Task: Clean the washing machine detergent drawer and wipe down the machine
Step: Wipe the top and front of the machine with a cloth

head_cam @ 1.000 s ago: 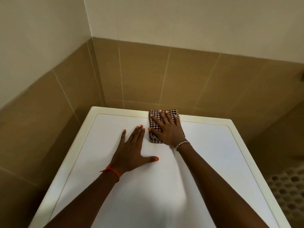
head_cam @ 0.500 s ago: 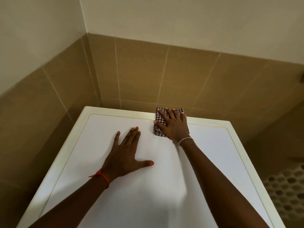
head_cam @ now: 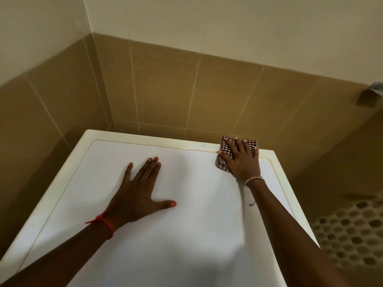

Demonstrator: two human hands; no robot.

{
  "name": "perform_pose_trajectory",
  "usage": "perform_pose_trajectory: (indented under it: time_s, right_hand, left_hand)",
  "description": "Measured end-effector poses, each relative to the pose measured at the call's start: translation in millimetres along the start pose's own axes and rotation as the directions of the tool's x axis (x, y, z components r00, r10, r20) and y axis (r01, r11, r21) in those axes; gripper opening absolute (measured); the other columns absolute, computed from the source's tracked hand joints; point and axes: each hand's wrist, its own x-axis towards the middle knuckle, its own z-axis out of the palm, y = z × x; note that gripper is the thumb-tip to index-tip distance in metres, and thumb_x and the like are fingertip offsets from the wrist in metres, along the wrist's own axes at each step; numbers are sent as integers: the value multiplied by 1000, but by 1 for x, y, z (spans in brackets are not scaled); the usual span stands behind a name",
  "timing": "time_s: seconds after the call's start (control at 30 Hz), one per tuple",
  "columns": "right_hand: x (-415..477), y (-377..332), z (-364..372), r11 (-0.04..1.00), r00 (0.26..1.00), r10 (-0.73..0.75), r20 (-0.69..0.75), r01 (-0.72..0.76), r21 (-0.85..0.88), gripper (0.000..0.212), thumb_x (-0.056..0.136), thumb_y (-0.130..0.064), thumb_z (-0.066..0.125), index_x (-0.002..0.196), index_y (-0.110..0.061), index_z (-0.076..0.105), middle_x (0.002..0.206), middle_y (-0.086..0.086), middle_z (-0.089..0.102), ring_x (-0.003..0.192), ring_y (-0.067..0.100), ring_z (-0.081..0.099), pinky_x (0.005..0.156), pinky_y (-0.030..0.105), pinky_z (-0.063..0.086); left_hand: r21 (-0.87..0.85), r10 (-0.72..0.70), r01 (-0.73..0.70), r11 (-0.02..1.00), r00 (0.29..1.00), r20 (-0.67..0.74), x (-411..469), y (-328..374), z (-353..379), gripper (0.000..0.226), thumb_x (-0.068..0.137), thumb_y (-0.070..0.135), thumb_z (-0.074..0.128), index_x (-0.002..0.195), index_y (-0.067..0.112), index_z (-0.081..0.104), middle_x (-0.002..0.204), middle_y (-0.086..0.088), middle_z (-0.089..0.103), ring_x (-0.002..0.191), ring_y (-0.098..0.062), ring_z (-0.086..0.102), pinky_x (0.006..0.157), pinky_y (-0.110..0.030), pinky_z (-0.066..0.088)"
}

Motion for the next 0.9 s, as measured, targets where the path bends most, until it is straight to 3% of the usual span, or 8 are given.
perform_pose_trajectory:
  time_s: [0.2,0.27,0.33,0.43,0.57,0.63,0.77,0.9]
  right_hand:
    - [-30,18,-2,957,955,-291,59,291,12,82,72,-80,5,144,-44,18,156,-10,11,145,13,4,118,39,2]
    - [-46,35,-4,948,947,-317,51,316,25,80,72,-83,0,142,-48,19,155,-14,12,145,10,4,118,36,3]
    - [-53,51,-8,970,971,-238,21,237,50,79,72,-83,5,141,-48,20,155,-15,14,145,10,7,118,36,5]
    - [-38,69,-8,1000,1000,-1,-24,1,4,79,72,-76,7,143,-44,21,156,-9,15,145,15,9,117,42,7]
    - [-5,76,-4,971,969,239,61,-237,-30,65,87,-67,21,146,-41,13,158,-2,7,145,25,4,116,50,5]
    - [-5,76,-6,982,979,186,80,-183,-39,67,87,-69,19,146,-40,10,158,-2,7,145,25,4,115,50,4]
    - [-56,82,-12,994,996,-78,44,81,-73,90,68,-83,-13,145,-42,11,157,-7,11,145,16,6,117,42,6]
    - [-90,94,-17,998,998,-31,48,34,-53,76,74,-78,-3,141,-47,12,156,-9,10,145,15,3,116,38,5]
  left_hand:
    - [-17,6,-5,1000,1000,4,0,-1,-1,135,41,97,-12,147,14,-7,152,6,-18,135,-6,-23,112,-42,-18]
    - [-13,7,-7,1000,1000,10,0,-1,-2,135,40,97,-13,147,14,-8,152,6,-18,135,-7,-23,112,-42,-17]
    - [-15,4,-4,1000,1000,10,1,-1,-1,135,40,97,-13,146,15,-9,151,6,-19,136,-7,-23,113,-43,-16]
    - [-17,-3,3,1000,1000,6,1,-2,-1,134,39,97,-14,144,15,-12,148,8,-22,136,-7,-22,113,-43,-16]
    - [-19,-7,7,1000,1000,7,0,-2,0,133,38,97,-14,144,15,-14,146,9,-23,135,-6,-23,114,-43,-15]
    - [-12,-5,5,1000,1000,16,0,-1,-1,134,38,97,-14,146,16,-12,146,10,-24,134,-4,-23,114,-43,-14]
    - [-23,-6,6,1000,1000,11,0,-1,-1,137,37,97,-14,148,16,-7,152,6,-18,135,-4,-22,114,-43,-14]
    - [-12,-7,7,1000,1000,3,-1,0,-2,137,39,96,-14,148,15,-3,156,2,-10,136,-6,-19,115,-45,-11]
